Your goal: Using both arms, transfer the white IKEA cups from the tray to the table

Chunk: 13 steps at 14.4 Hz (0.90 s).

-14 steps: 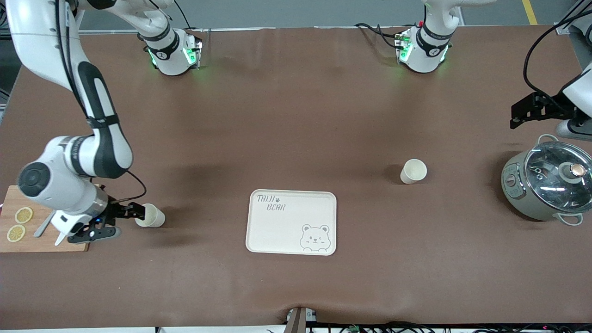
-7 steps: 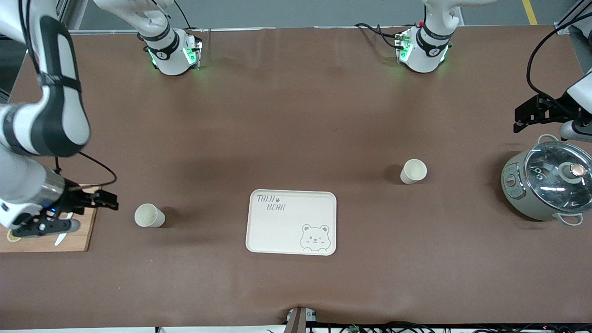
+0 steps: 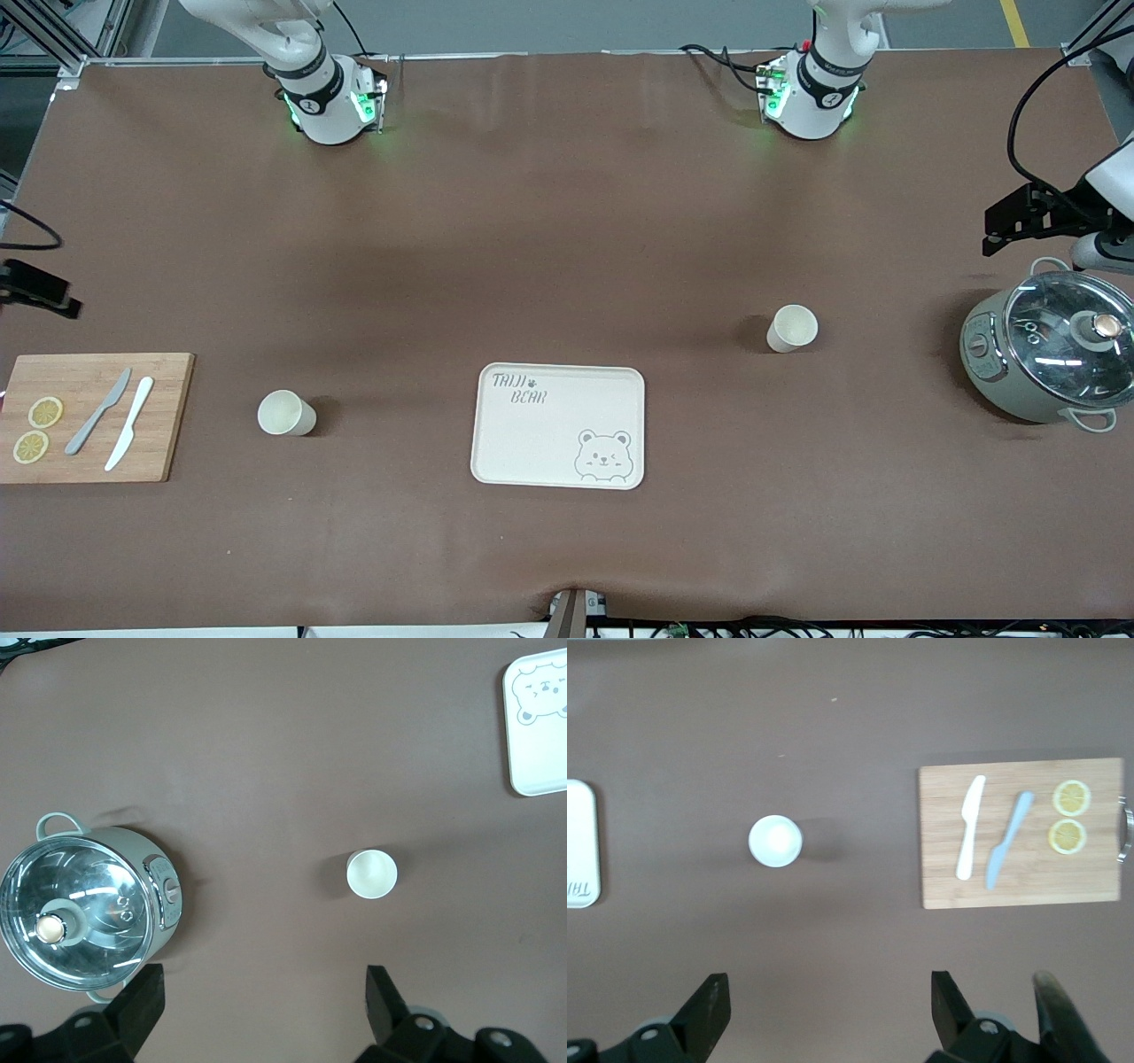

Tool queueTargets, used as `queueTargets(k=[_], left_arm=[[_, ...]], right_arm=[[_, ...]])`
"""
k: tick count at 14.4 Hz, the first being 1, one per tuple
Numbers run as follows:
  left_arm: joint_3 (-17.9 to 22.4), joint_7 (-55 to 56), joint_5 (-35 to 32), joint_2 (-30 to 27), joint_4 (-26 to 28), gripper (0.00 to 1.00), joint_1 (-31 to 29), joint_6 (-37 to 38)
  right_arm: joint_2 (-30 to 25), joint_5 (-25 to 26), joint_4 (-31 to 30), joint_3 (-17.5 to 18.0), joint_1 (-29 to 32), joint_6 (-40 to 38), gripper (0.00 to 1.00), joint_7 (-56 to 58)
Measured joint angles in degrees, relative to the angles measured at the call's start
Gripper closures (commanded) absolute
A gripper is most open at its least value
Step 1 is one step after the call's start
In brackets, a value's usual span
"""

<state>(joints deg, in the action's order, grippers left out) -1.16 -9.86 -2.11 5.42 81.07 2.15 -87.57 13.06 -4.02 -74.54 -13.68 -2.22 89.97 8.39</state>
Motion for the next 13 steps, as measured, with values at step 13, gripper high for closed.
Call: queueTargets(k=[13], left_arm=[[0.0, 2.4, 0.2, 0.1, 0.0, 0.00, -0.2, 1.0]], right_arm=[[-0.4, -0.1, -0.3, -0.8, -0.5, -0.1, 0.00, 0.2]])
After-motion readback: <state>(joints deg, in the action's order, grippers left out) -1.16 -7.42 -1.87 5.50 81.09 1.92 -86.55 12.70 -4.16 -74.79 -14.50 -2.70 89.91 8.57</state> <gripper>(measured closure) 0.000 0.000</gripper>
